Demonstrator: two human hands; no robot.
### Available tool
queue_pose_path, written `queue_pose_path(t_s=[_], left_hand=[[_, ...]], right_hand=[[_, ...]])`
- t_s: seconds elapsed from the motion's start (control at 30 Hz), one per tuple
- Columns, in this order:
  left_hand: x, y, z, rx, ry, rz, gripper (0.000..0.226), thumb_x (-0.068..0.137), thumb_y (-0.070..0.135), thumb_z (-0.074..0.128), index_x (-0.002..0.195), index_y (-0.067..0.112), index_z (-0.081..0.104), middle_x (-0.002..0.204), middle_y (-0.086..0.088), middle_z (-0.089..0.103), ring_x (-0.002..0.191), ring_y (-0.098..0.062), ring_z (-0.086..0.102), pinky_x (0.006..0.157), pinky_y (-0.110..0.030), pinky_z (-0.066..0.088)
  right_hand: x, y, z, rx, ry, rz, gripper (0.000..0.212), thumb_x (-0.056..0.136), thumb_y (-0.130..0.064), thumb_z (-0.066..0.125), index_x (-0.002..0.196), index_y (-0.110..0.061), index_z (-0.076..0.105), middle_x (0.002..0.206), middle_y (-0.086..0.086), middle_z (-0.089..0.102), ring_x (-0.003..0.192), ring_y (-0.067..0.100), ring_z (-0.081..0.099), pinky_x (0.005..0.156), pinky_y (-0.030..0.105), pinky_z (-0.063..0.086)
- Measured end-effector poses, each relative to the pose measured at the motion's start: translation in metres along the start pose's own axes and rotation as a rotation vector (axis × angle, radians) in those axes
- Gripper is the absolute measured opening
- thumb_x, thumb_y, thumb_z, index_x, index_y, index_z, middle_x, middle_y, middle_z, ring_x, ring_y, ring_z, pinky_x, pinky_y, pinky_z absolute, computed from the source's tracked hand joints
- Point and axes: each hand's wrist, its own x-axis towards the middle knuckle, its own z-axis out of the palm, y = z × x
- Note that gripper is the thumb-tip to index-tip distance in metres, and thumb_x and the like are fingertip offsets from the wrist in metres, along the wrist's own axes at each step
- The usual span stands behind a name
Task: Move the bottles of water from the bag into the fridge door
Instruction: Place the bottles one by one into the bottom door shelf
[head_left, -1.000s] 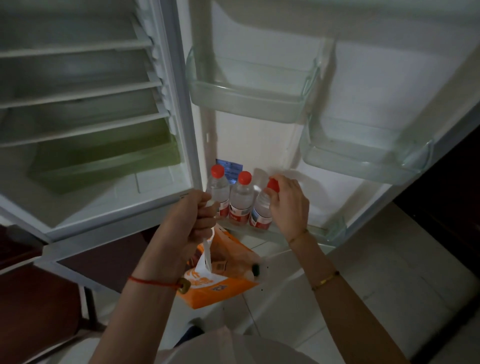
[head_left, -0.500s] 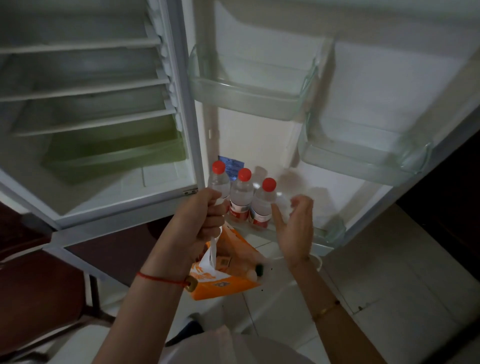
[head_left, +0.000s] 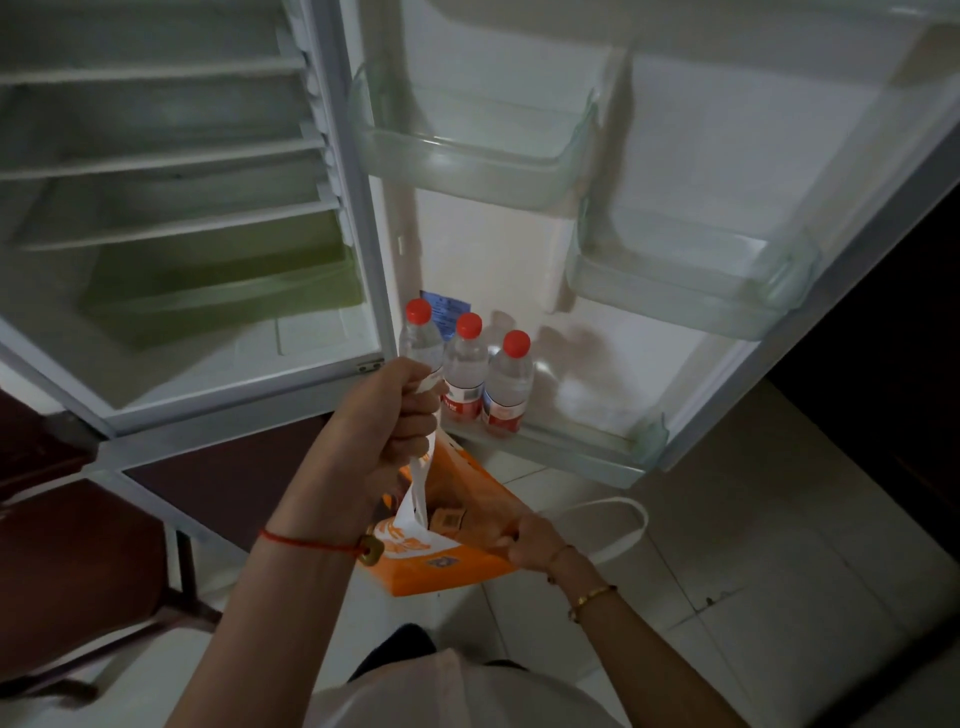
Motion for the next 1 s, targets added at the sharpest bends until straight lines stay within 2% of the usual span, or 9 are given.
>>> queue_pose_path(t_s=[0.2,0.27,0.33,0.4,0.47,0.53,0.63,0.77,1.0], left_hand=[[-0.005,0.004,-0.004,0.009,-0.039,-0.016,0.031,0.096,0.017,0.033,0.066,0.017,0.038,0.043,0.010,0.024,0.029,-0.001,0.018,0.030,-0.011,0.012],[-0.007,0.006,-0.007,0.015,-0.055,-0.029,0.032,0.096,0.019,0.034,0.064,0.019,0.036,0.043,0.010,0.023,0.029,-0.001,0.018,0.032,-0.012,0.012],[-0.009,0.009,-0.011,0.025,-0.080,-0.030,0.028,0.096,0.020,0.034,0.069,0.020,0.036,0.043,0.010,0.023,0.028,-0.001,0.018,0.032,-0.013,0.011],[-0.011,0.011,-0.014,0.021,-0.100,-0.026,0.022,0.096,0.020,0.033,0.076,0.016,0.041,0.042,0.011,0.023,0.028,0.000,0.018,0.031,-0.013,0.012],[-0.014,0.011,-0.014,0.015,-0.106,-0.027,0.029,0.097,0.019,0.034,0.070,0.013,0.043,0.042,0.010,0.025,0.028,-0.001,0.019,0.031,-0.012,0.012],[-0.015,0.010,-0.013,0.008,-0.094,-0.033,0.036,0.097,0.018,0.035,0.061,0.015,0.041,0.043,0.009,0.025,0.029,-0.001,0.019,0.032,-0.013,0.012],[-0.014,0.006,-0.010,0.013,-0.101,-0.036,0.024,0.096,0.018,0.036,0.072,0.016,0.039,0.043,0.010,0.024,0.029,-0.001,0.018,0.030,-0.012,0.012],[-0.011,0.001,-0.002,-0.013,-0.103,-0.036,0.028,0.095,0.016,0.036,0.067,0.020,0.033,0.045,0.010,0.024,0.028,0.000,0.018,0.028,-0.011,0.012],[-0.006,-0.005,0.006,0.005,-0.131,-0.031,0.031,0.095,0.014,0.035,0.065,0.023,0.030,0.047,0.009,0.022,0.028,0.000,0.018,0.027,-0.010,0.016]], right_hand=[[-0.007,0.006,0.006,0.044,0.063,-0.104,0.052,0.089,-0.021,0.058,0.139,-0.020,0.048,0.132,0.011,0.060,0.116,0.025,0.058,0.098,0.032,0.048],[-0.014,-0.001,0.000,0.096,0.137,-0.174,0.041,0.091,-0.018,0.057,0.132,-0.017,0.056,0.129,0.001,0.060,0.114,0.012,0.056,0.092,0.015,0.041],[-0.023,-0.015,-0.008,0.150,0.189,-0.206,0.022,0.086,-0.036,0.056,0.098,-0.024,0.070,0.099,-0.013,0.063,0.088,-0.008,0.054,0.072,0.000,0.035],[-0.023,-0.022,-0.012,0.142,0.269,-0.219,0.025,0.066,-0.063,0.043,0.062,-0.039,0.049,0.065,-0.021,0.049,0.058,-0.006,0.048,0.055,0.007,0.032],[-0.020,-0.021,-0.014,0.104,0.320,-0.192,0.040,0.056,-0.071,0.036,0.054,-0.031,0.041,0.054,-0.014,0.040,0.049,-0.002,0.038,0.048,0.012,0.025],[-0.021,-0.022,-0.018,0.096,0.384,-0.189,0.057,0.056,-0.071,0.037,0.058,-0.017,0.053,0.055,-0.006,0.046,0.050,0.001,0.039,0.050,0.015,0.028],[-0.037,-0.027,-0.032,0.130,0.514,-0.212,0.067,0.062,-0.066,0.047,0.066,-0.001,0.062,0.059,0.005,0.054,0.055,0.011,0.043,0.055,0.027,0.036],[-0.068,-0.036,-0.059,0.155,0.711,-0.235,0.041,0.075,-0.041,0.076,0.061,-0.009,0.057,0.051,-0.004,0.046,0.048,0.004,0.036,0.048,0.014,0.029],[-0.119,-0.063,-0.109,0.156,0.974,-0.338,0.017,0.077,-0.021,0.077,0.076,-0.008,0.066,0.063,0.002,0.059,0.053,0.007,0.048,0.054,0.010,0.040]])
